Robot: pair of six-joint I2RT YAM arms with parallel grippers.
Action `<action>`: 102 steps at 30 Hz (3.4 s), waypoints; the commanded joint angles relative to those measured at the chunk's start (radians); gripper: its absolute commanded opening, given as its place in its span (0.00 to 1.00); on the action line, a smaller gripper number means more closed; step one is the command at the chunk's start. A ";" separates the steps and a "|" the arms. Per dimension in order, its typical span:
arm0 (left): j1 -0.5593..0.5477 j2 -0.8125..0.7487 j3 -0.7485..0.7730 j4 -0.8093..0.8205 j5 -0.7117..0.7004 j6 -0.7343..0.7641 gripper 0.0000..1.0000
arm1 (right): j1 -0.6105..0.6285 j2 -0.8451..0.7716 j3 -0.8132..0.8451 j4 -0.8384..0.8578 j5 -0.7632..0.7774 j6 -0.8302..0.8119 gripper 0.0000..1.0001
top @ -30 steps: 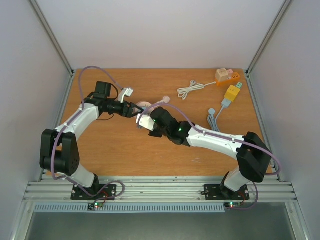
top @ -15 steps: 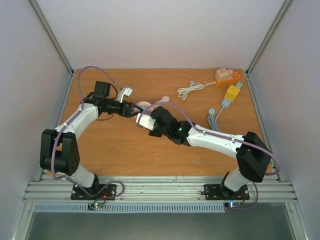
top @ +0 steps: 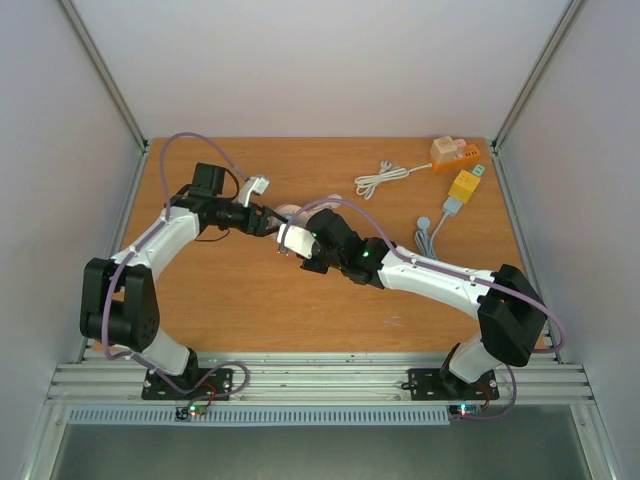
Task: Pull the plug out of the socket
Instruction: Remove the plug from the socket, then place the plug at the center of the board.
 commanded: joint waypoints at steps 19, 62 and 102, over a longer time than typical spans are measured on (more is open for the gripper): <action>0.007 -0.006 0.035 0.012 -0.023 0.034 0.00 | 0.023 -0.032 0.002 0.099 0.120 -0.029 0.02; 0.056 -0.043 0.018 0.054 -0.185 0.000 0.00 | -0.080 -0.047 0.044 0.002 0.029 0.088 0.01; 0.099 -0.076 -0.023 0.114 -0.019 -0.021 0.00 | -0.542 0.536 0.567 -0.517 -0.613 0.712 0.05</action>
